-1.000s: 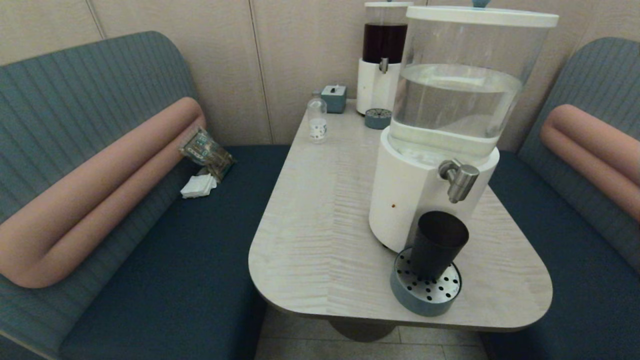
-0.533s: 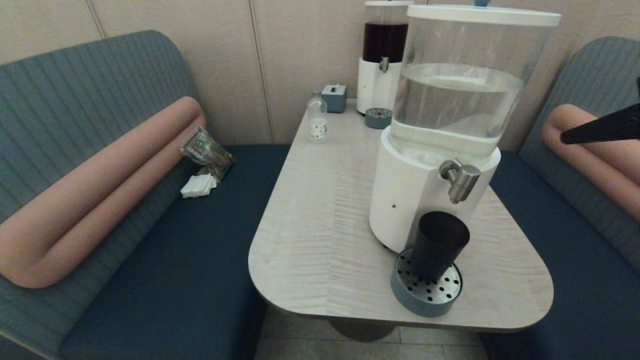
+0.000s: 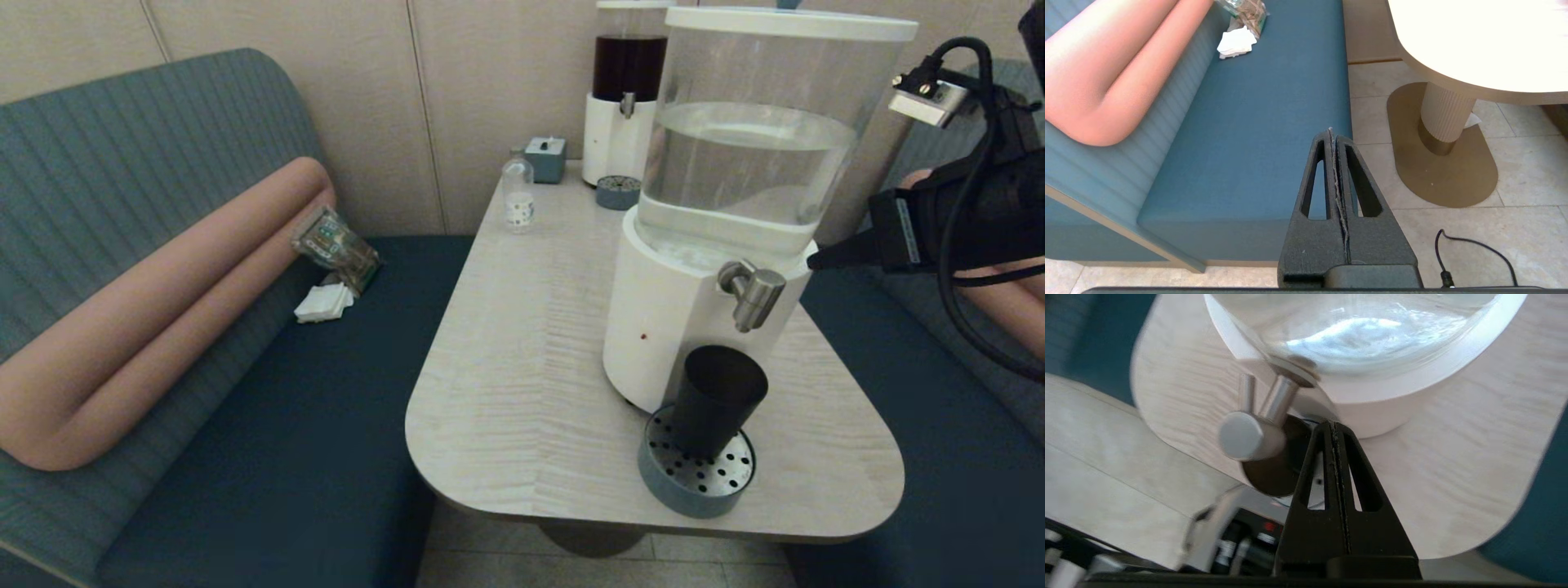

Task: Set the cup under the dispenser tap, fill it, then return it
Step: Turn on the faucet

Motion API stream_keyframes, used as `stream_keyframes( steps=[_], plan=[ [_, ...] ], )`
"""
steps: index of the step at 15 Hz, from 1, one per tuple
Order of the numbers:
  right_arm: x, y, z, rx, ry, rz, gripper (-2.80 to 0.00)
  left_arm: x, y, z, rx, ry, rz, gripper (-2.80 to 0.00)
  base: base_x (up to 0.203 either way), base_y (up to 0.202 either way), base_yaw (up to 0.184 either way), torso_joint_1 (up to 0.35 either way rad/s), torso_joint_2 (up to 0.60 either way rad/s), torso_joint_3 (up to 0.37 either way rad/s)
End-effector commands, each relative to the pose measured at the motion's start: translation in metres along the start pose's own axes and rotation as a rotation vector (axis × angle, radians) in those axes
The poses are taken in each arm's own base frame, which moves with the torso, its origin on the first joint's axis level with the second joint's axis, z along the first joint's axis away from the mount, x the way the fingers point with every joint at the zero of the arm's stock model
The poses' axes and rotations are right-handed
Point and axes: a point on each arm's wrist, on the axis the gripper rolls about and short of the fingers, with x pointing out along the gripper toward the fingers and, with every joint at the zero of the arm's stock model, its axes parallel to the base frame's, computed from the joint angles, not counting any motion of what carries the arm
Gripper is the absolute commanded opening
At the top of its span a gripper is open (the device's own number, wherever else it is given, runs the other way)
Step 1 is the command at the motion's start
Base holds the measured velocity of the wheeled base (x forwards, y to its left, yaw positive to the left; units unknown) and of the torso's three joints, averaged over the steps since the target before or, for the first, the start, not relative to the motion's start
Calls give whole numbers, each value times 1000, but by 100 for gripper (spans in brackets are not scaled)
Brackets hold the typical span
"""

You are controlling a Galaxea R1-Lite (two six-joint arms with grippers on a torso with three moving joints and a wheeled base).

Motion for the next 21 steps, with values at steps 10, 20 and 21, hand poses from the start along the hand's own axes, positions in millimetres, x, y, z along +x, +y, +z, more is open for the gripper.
stream_keyframes(
  steps=[10, 20, 21],
  plan=[
    [14, 3, 0, -47, -49, 16, -280, 0, 0, 0, 1, 3, 0, -280, 0, 0, 0, 0, 0, 0],
    [31, 6, 2, -59, -69, 37, -280, 0, 0, 0, 1, 3, 0, -280, 0, 0, 0, 0, 0, 0],
    [32, 8, 3, -62, -70, 43, -280, 0, 0, 0, 1, 3, 0, -280, 0, 0, 0, 0, 0, 0]
  ],
)
